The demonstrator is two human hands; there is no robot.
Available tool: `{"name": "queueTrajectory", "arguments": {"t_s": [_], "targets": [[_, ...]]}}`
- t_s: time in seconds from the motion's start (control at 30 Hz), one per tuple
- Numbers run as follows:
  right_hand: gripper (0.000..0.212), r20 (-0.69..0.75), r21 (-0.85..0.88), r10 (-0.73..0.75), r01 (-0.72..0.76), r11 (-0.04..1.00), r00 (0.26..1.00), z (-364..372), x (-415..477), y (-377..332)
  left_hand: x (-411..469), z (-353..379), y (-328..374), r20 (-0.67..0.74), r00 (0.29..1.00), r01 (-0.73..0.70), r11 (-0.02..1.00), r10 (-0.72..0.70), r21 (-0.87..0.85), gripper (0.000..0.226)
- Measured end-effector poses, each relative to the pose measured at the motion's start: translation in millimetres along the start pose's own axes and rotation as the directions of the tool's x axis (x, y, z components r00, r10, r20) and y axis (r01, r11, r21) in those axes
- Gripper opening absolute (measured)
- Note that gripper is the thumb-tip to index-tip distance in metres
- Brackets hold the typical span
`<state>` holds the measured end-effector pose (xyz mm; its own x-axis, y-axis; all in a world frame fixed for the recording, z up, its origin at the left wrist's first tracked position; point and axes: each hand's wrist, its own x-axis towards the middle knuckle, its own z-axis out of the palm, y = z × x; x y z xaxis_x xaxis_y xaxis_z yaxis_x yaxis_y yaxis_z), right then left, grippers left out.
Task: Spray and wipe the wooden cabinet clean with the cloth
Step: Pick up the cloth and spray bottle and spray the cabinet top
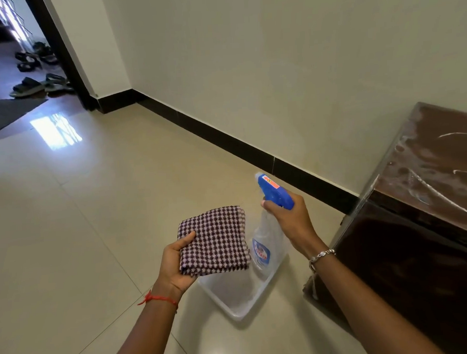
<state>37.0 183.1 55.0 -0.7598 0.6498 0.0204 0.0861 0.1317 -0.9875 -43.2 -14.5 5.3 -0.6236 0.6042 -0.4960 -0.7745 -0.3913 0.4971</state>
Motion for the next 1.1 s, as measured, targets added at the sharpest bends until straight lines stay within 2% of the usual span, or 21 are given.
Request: {"name": "queueTrajectory", "arguments": {"t_s": [0.1,0.2,0.23,0.33,0.37,0.4,0.5,0.57,0.63,0.8,1.1], "targets": [[0.008,0.015,-0.017,-0.114,0.114,0.993,0.993,-7.2,-3.3,-30.5,1.6,6.5,0.5,0.007,1.000,-0.026,0.999,0.027,-0.019,0.028],[0.012,0.008,-0.073,-0.260,0.260,0.963,0.966,-15.2,-5.0,-53.8,1.1,12.7,0.4,0.031,0.997,-0.064,0.996,0.066,-0.055,0.070],[0.016,0.012,-0.099,-0.295,0.294,0.951,0.955,-16.4,-7.1,-60.8,1.4,14.2,0.6,0.039,0.997,-0.067,0.996,0.069,-0.067,0.076],[0.023,0.032,-0.129,-0.354,0.355,0.926,0.935,-19.3,-15.8,-67.7,1.7,17.7,1.9,0.015,0.997,-0.078,0.994,0.080,-0.079,0.043],[0.022,0.053,-0.122,-0.358,0.362,0.924,0.932,-19.7,-20.1,-65.9,1.9,19.1,2.0,0.015,0.997,-0.076,0.994,0.078,-0.079,0.038],[0.020,0.085,-0.112,-0.356,0.364,0.925,0.931,-20.4,-24.6,-62.5,2.7,19.9,1.6,0.014,0.997,-0.079,0.994,0.080,-0.077,0.037],[0.041,0.180,-0.034,-0.290,0.301,0.953,0.940,-21.5,-36.2,-45.8,0.9,26.3,-1.1,0.034,0.997,-0.065,0.997,0.067,-0.052,0.036],[0.034,0.212,-0.005,-0.228,0.234,0.972,0.950,-18.8,-43.0,-34.3,1.2,28.4,-3.6,0.038,0.998,-0.051,0.998,0.053,-0.041,0.032],[0.020,0.228,-0.062,-0.193,0.213,0.975,0.954,-13.1,-51.0,-22.6,0.0,29.9,-6.9,0.045,0.998,-0.037,0.999,0.039,-0.028,0.029],[0.036,0.209,-0.103,-0.117,0.140,0.985,0.971,-7.3,-72.7,5.2,-4.2,33.1,-15.7,0.063,0.998,-0.005,1.000,0.005,-0.002,0.037],[0.021,0.212,-0.107,-0.118,0.143,0.984,0.970,-17.0,-87.2,20.4,-4.5,36.7,-31.8,0.064,0.997,0.043,0.998,-0.046,0.056,0.035]]}}
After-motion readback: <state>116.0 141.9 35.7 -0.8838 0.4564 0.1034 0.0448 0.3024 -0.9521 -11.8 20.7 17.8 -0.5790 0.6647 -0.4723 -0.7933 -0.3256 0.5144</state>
